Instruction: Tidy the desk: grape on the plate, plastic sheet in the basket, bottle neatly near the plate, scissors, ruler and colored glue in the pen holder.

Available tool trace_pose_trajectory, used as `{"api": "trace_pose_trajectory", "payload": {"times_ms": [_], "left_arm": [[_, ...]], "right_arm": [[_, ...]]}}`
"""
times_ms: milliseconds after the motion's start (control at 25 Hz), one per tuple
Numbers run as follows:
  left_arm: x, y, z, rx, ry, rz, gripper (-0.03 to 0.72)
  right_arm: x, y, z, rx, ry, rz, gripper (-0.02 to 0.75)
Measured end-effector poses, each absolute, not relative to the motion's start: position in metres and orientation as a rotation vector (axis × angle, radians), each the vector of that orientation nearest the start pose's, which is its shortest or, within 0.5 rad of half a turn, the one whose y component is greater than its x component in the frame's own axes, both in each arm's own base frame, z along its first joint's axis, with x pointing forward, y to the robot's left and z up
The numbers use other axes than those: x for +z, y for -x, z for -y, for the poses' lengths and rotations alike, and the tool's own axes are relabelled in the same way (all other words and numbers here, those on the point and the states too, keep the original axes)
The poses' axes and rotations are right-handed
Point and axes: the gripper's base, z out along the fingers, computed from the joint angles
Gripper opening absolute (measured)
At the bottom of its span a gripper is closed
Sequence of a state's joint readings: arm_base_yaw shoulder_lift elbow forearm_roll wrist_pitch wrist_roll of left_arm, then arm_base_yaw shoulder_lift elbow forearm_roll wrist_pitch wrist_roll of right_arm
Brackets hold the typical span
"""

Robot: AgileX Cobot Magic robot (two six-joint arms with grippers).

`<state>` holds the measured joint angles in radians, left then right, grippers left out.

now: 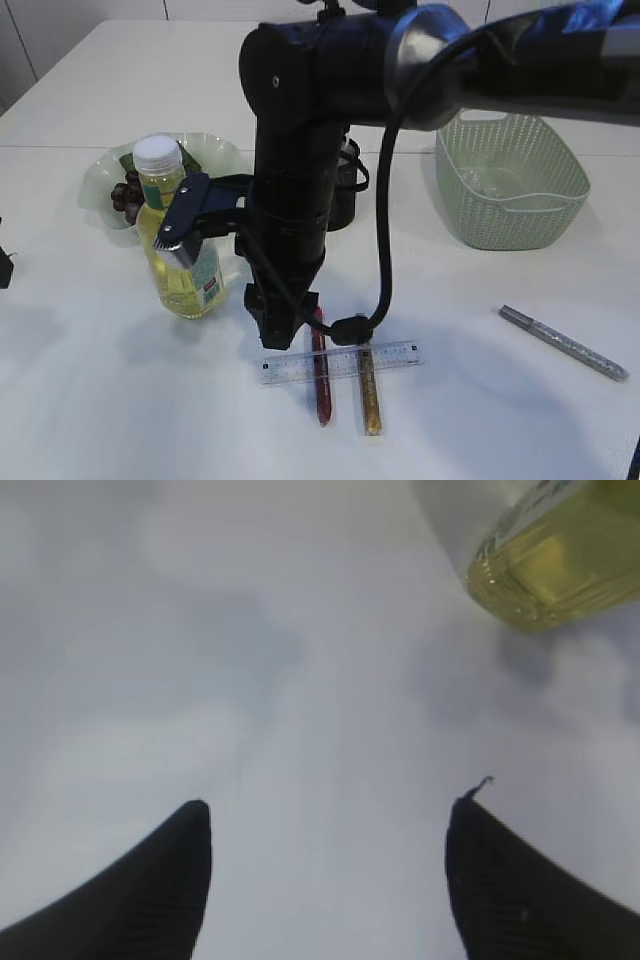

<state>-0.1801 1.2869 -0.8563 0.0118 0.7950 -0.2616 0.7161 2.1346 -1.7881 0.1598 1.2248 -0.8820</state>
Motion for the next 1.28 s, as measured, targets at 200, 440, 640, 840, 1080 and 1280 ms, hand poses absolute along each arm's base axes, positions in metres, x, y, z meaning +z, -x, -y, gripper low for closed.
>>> {"api": "trace_pose_trajectory", "payload": {"times_ms": [200,440,640,840,1080,1280], "left_arm": [[0.259,-0.236,0.041,-0.1,0.091,-2.71,0.537],[0.259,-0.237,0.04,-0.087,0.081,-2.705,0.537],[0.259,-0.237,0.04,-0.083,0.078,-2.703,0.537],[0.259,-0.237,0.04,-0.085,0.078,-2.696,0.537],[0.259,-0.238,0.041,-0.087,0.077,-2.689,0.537],[0.259,-0.238,0.041,-0.087,0.077,-2.689,0.537]], "right_arm": [[0.19,-0.328,-0.298,0.145,2.11,-2.251,0.447],[0.174,-0.327,-0.301,0.137,2.132,-2.28,0.447],[0.166,-0.328,-0.301,0.128,2.143,-2.292,0.45],[0.154,-0.329,-0.302,0.13,2.119,-2.353,0.494],[0.147,-0.33,-0.302,0.124,2.118,-2.376,0.503],[0.147,-0.33,-0.302,0.122,2.118,-2.376,0.504]]}}
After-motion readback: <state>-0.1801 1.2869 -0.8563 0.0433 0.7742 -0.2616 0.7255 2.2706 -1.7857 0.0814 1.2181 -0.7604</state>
